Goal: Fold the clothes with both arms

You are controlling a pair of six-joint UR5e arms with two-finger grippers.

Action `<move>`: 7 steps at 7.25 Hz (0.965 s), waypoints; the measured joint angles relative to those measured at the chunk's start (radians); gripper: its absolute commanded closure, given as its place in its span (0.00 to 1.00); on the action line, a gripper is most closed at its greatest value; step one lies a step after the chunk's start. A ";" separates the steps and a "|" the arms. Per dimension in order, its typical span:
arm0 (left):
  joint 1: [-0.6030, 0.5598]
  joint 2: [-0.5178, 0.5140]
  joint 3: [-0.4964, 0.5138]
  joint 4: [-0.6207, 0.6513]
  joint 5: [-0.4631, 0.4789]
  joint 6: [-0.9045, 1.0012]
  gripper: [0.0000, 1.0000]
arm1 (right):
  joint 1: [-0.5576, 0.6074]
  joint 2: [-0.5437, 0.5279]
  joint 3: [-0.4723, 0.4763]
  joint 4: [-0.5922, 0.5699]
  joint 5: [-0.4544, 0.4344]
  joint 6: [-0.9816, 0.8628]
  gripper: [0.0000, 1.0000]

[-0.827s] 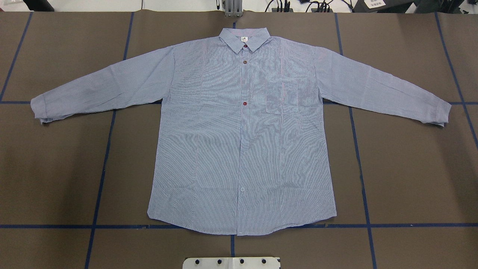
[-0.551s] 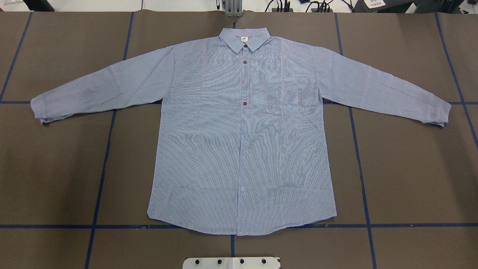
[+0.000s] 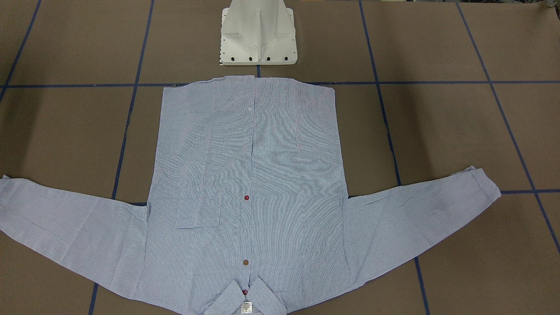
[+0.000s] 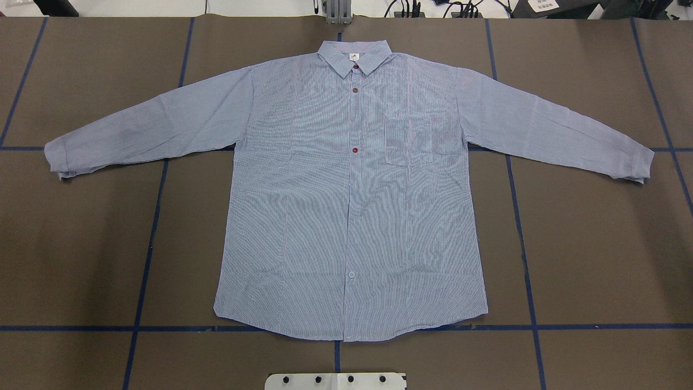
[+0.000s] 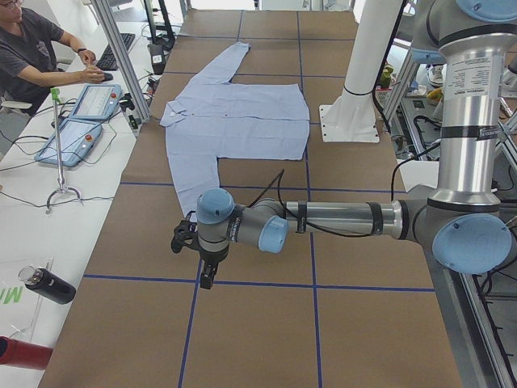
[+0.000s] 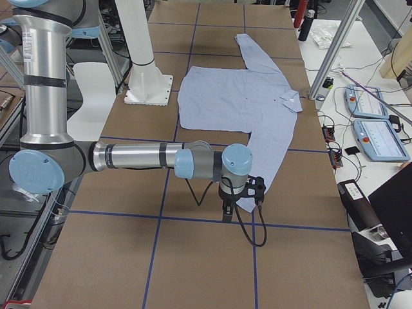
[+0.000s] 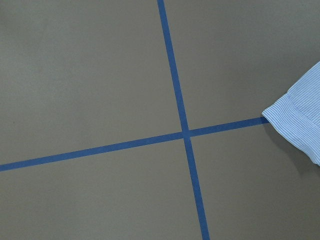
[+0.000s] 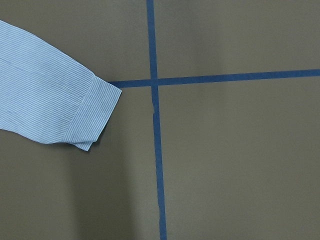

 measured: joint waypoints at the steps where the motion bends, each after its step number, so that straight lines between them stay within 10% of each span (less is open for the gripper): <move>1: -0.018 -0.020 -0.016 0.035 -0.001 -0.001 0.00 | -0.001 0.003 0.002 0.005 0.000 0.003 0.00; 7: -0.016 -0.061 -0.007 -0.082 0.000 -0.001 0.00 | -0.176 0.127 -0.175 0.315 0.005 0.155 0.00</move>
